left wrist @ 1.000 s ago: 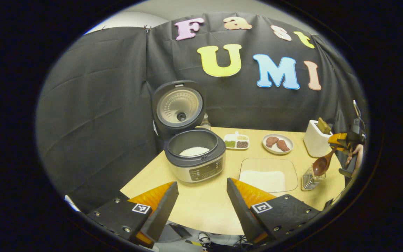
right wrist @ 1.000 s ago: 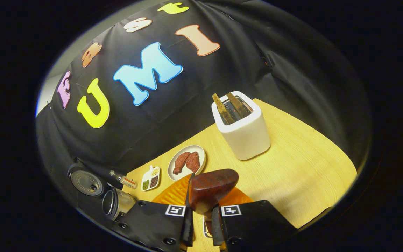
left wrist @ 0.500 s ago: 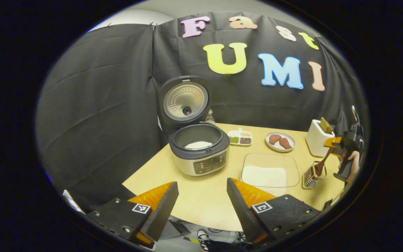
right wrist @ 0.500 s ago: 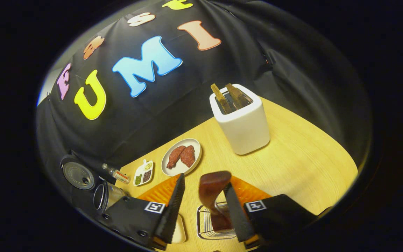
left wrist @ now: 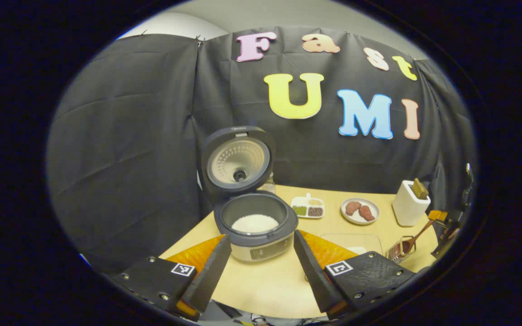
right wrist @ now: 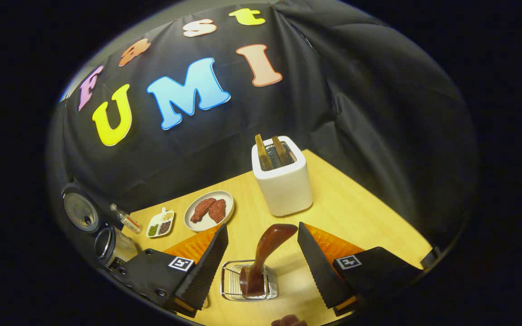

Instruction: Close the left gripper, press the button to open the rice cooker; take a wooden spoon from the chopstick holder with the right hand, scoop a spoonful of rice and pour it into the rice cooker, then put the wooden spoon back into the chopstick holder.

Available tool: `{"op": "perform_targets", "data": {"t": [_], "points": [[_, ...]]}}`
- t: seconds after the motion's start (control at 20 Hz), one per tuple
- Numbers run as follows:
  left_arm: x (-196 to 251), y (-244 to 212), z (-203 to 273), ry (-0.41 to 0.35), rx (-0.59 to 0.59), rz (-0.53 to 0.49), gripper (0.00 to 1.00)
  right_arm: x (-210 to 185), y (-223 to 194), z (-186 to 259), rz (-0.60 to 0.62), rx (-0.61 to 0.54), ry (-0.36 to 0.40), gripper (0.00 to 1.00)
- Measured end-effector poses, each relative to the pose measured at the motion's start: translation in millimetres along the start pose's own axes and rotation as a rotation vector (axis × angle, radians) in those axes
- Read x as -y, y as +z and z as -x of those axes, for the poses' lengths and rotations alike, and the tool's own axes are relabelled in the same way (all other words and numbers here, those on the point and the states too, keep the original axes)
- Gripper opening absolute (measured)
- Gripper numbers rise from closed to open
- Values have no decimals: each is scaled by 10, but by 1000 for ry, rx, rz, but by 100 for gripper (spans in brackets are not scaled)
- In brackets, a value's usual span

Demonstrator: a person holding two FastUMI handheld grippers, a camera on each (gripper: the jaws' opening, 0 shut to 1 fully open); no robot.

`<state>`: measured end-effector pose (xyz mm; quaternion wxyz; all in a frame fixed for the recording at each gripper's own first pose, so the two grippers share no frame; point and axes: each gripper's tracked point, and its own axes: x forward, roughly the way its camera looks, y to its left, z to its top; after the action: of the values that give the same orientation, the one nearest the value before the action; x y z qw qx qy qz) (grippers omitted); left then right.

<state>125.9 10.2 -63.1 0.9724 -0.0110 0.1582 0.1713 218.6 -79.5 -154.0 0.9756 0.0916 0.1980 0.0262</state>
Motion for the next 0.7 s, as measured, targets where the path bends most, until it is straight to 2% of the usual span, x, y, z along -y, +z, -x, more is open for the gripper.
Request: {"op": "perform_targets", "data": {"t": [0.15,0.45,0.7], "points": [[-235,486,-290,-17,70,5,89,-48,255,211,95,86,-25,98],[-638,1468,-1017,-105,181,107,89,-440,419,635,197,176,-58,98],[-867,1879,-1801,-192,161,167,88,-758,380,1016,208,224,-108,98]]}}
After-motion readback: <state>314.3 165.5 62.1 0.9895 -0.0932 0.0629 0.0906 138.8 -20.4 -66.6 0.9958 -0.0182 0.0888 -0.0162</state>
